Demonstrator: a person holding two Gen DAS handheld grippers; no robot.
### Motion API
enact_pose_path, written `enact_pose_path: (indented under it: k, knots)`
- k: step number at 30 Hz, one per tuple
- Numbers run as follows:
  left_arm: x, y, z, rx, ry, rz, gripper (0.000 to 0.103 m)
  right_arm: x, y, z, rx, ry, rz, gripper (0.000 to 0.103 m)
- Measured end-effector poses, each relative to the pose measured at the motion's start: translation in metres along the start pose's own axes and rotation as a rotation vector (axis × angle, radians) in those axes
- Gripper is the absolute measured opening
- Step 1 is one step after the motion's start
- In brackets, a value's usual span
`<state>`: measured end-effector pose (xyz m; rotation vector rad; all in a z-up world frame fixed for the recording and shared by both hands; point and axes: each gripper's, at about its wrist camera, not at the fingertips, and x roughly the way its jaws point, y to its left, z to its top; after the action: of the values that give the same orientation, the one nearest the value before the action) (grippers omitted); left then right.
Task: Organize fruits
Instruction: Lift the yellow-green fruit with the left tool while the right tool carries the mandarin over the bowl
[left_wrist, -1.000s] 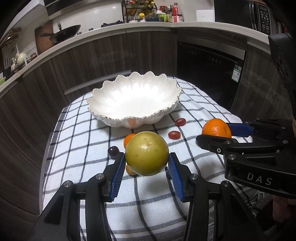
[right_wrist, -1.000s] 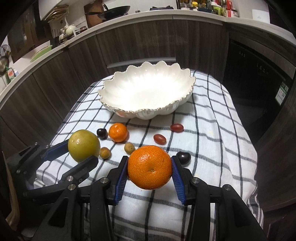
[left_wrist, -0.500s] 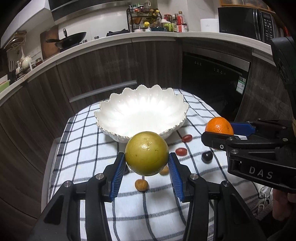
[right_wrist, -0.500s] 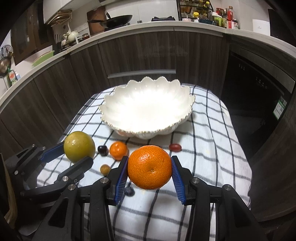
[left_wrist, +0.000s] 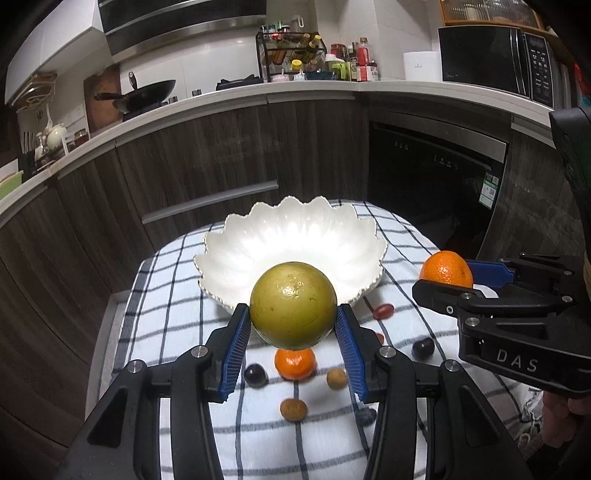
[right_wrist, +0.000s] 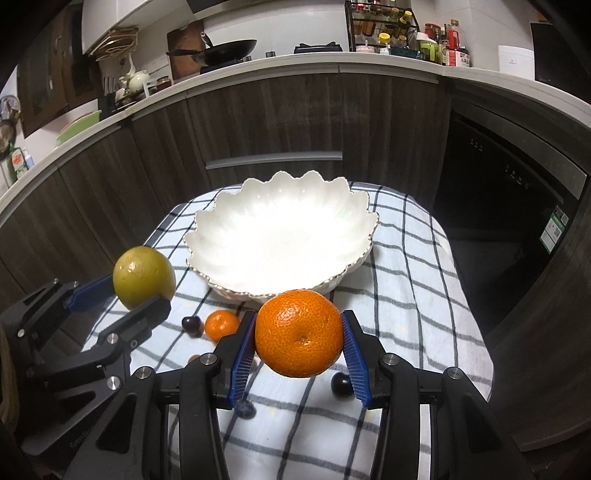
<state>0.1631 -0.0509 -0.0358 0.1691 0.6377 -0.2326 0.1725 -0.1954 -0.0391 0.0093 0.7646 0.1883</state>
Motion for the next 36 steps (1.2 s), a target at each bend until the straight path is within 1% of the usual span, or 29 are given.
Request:
enact_pose_path:
  k: [16, 26, 36]
  knots:
    - [0.019, 0.015, 0.029, -0.011, -0.038, 0.029, 0.047, 0.008, -0.002, 0.032, -0.01, -0.068, -0.021, 0.046]
    - [0.037, 0.025, 0.042, -0.034, -0.044, 0.049, 0.047, 0.02, -0.007, 0.05, -0.011, -0.093, -0.038, 0.046]
    - [0.064, 0.037, 0.055, -0.05, -0.036, 0.068, 0.047, 0.042, -0.013, 0.069, -0.006, -0.105, -0.055, 0.046]
